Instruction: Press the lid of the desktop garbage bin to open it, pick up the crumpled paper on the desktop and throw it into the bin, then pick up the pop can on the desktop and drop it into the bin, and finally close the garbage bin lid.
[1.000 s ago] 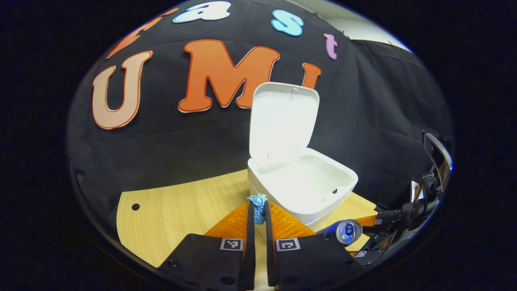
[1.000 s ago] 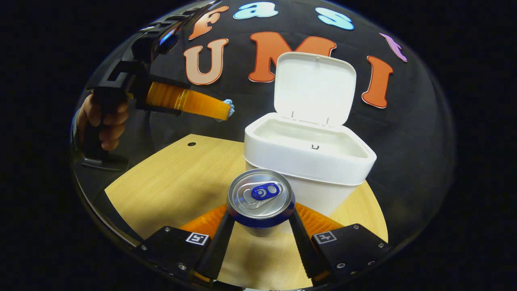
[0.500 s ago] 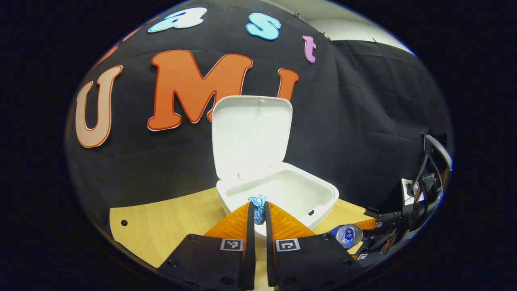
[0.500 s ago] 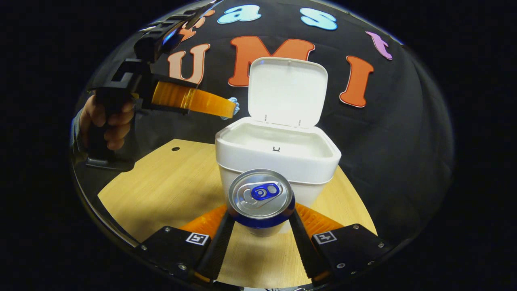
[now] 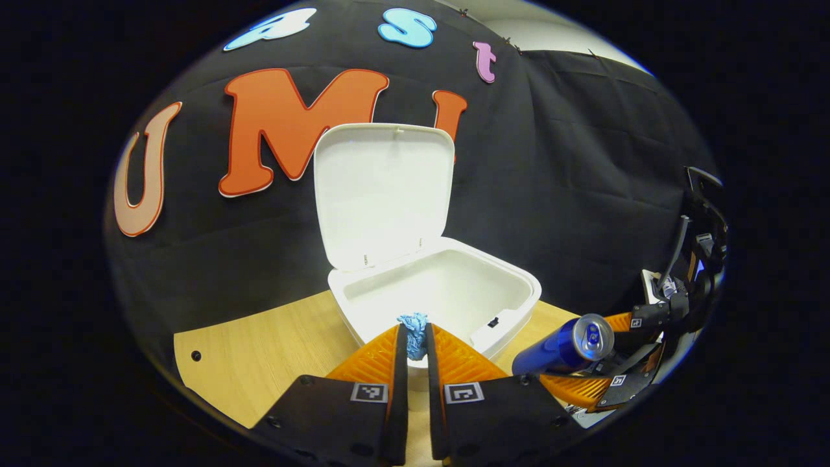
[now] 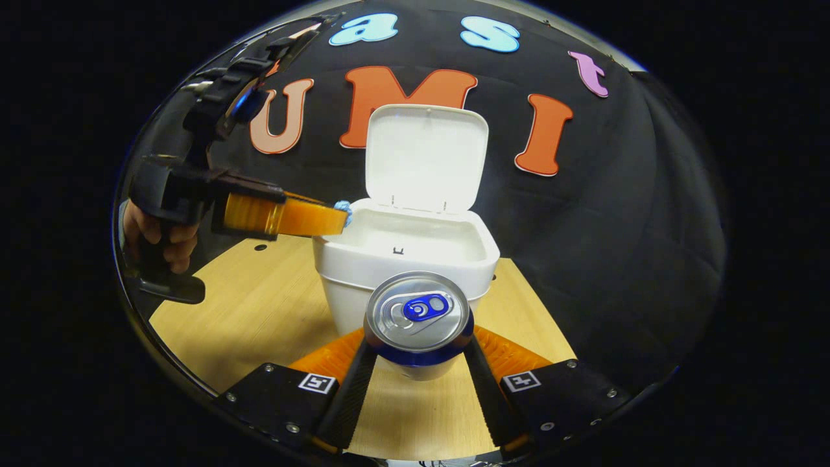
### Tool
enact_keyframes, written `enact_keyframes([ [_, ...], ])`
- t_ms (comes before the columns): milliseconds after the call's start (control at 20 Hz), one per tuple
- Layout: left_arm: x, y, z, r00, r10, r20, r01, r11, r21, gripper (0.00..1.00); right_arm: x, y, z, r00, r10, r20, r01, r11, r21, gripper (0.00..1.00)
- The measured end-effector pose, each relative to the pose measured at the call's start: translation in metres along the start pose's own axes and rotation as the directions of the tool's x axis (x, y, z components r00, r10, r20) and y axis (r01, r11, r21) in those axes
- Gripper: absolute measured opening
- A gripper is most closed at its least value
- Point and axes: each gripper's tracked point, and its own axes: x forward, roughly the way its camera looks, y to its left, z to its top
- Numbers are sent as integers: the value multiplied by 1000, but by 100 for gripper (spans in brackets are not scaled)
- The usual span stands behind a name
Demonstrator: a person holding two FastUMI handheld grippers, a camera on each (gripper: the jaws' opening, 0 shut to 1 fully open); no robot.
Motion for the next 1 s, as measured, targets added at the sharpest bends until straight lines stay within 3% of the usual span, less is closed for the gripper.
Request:
enact_keyframes([
  [400,-8,0,1,1000,15,12,-15,1000,11,37,-1,-31,55,993,-49,103,49,999,1,79],
  [500,-10,2,1,1000,27,2,-27,999,35,48,-3,-35,67,990,-51,131,54,998,-18,79],
  [550,-12,3,2,999,31,8,-31,999,41,60,-4,-37,72,988,-51,144,55,998,-29,79],
  [600,-12,4,3,999,36,16,-36,999,40,67,-7,-41,76,986,-48,159,55,998,-40,78],
  [700,-16,6,3,999,50,19,-51,998,33,63,-5,-46,90,982,-42,184,51,998,-46,78],
  [750,-19,10,3,998,65,20,-65,997,29,72,-3,-47,97,980,-35,194,45,998,-45,78],
  [1000,-36,40,-14,988,156,5,-156,988,-14,79,14,-45,117,976,-8,220,22,998,-62,78],
])
